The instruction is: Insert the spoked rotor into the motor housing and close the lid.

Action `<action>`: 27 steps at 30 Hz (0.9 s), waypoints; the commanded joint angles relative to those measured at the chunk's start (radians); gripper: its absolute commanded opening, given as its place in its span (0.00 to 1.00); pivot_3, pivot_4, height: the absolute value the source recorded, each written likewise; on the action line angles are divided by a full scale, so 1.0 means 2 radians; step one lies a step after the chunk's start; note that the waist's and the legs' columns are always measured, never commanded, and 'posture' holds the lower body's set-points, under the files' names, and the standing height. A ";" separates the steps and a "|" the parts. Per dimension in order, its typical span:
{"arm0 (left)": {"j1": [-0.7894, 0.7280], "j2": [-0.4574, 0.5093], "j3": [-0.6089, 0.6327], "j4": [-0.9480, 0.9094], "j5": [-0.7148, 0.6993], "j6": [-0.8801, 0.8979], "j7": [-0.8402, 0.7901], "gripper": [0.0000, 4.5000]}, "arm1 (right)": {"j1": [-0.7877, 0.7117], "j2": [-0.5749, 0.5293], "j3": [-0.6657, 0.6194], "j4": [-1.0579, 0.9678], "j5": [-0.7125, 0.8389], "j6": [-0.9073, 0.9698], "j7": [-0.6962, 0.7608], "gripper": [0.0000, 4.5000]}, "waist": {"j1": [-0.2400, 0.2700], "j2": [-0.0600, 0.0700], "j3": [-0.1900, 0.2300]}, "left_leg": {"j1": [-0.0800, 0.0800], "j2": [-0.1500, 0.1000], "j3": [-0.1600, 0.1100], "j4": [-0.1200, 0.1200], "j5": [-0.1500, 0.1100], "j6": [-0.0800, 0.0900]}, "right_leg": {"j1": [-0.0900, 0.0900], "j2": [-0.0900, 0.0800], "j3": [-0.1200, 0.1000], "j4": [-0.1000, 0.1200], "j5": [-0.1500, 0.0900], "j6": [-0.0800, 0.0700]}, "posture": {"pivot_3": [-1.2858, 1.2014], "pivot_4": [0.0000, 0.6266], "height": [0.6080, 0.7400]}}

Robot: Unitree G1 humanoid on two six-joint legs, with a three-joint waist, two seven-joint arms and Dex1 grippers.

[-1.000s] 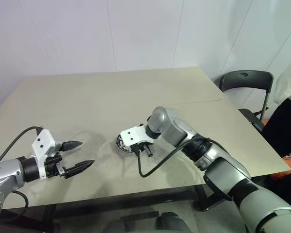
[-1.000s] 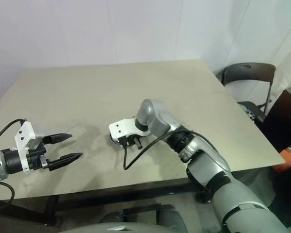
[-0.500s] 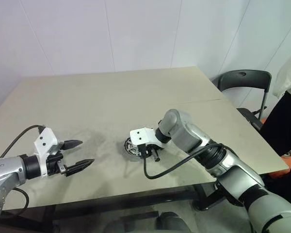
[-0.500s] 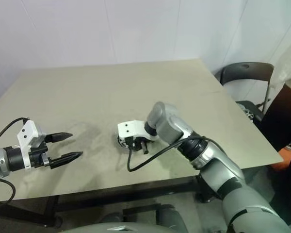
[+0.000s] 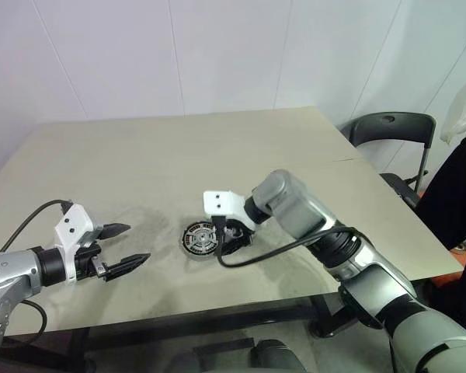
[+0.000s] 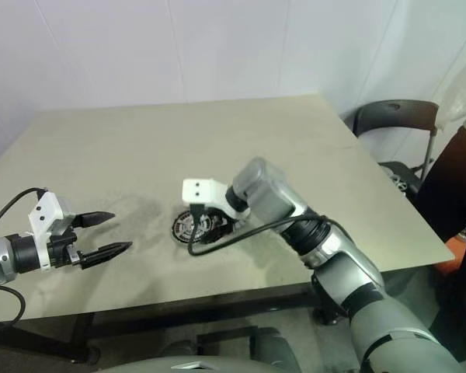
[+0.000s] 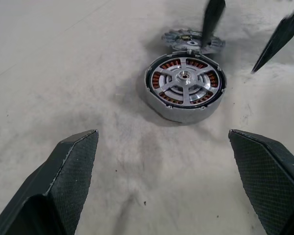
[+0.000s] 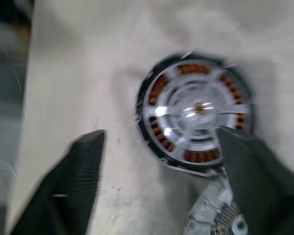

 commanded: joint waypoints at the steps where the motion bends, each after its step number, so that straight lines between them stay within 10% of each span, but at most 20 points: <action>1: -0.008 0.001 0.001 0.000 -0.002 -0.009 -0.002 1.00 | -0.011 -0.024 -0.065 -0.013 0.046 0.074 -0.015 0.98 | 0.001 0.000 0.000 | 0.000 0.000 0.000 0.000 0.000 0.000 | 0.000 0.000 0.000 0.000 0.000 0.000 | 0.52 0.00 1.00; 14: -0.019 0.003 -0.011 0.015 0.000 -0.014 -0.005 1.00 | 0.044 -0.035 -0.277 0.038 0.187 0.348 -0.144 0.98 | 0.000 0.000 0.000 | 0.000 0.000 0.000 -0.001 0.000 0.000 | 0.000 0.000 0.001 -0.001 0.000 0.000 | 0.52 0.00 1.00; 27: -0.024 0.006 -0.009 0.018 0.000 -0.011 -0.006 1.00 | 0.062 -0.019 -0.355 0.184 0.406 0.367 -0.334 0.98 | -0.001 0.000 0.000 | 0.000 0.000 0.001 -0.002 0.000 0.000 | 0.000 0.001 0.002 -0.002 0.000 0.000 | 0.52 0.00 1.00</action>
